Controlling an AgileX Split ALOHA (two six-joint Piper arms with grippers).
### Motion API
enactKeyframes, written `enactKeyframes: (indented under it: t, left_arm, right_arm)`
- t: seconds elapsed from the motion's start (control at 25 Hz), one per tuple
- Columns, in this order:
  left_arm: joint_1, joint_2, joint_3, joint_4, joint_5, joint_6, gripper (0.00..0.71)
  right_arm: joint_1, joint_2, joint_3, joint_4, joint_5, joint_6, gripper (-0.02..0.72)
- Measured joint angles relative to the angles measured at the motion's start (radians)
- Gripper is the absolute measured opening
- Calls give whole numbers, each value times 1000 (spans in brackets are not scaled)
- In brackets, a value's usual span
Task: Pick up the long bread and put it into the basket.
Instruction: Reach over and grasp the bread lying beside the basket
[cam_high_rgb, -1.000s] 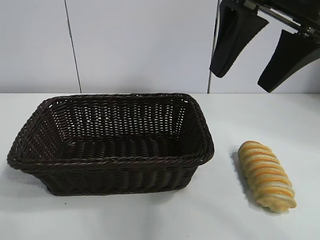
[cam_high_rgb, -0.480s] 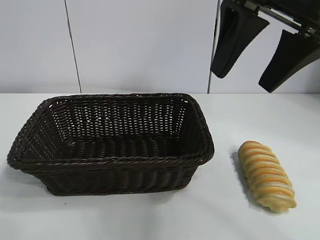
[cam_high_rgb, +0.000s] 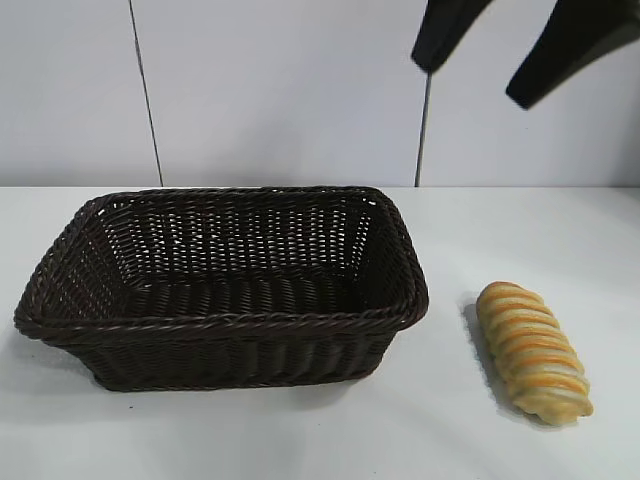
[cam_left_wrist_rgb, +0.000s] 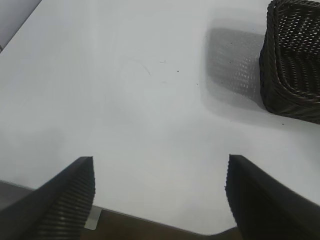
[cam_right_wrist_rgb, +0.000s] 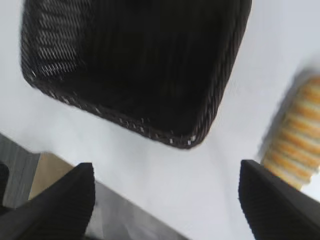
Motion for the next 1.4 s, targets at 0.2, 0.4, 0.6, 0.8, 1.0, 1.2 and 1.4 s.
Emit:
enactKeyframes:
  t: [0.2, 0.4, 0.6, 0.8, 1.0, 1.2, 1.4]
  left_arm:
    - [0, 0, 0, 0, 0, 0, 533]
    - [0, 0, 0, 0, 0, 0, 533]
    - [0, 0, 0, 0, 0, 0, 533]
    - [0, 0, 0, 0, 0, 0, 533]
    - [0, 0, 0, 0, 0, 0, 533]
    - [0, 0, 0, 0, 0, 0, 533]
    - [0, 0, 0, 0, 0, 1, 533]
  right_arm:
    - [0, 0, -7, -7, 10, 17, 544]
    - [0, 0, -8, -81, 15, 38, 544]
    - [0, 1, -8, -272, 16, 87, 544]
    - [-14, 12, -8, -305, 16, 101, 544]
    - [-69, 53, 69, -266, 12, 103, 544]
    - [-88, 122, 216, -264, 3, 103, 544]
    - [-90, 196, 283, -251, -14, 103, 544]
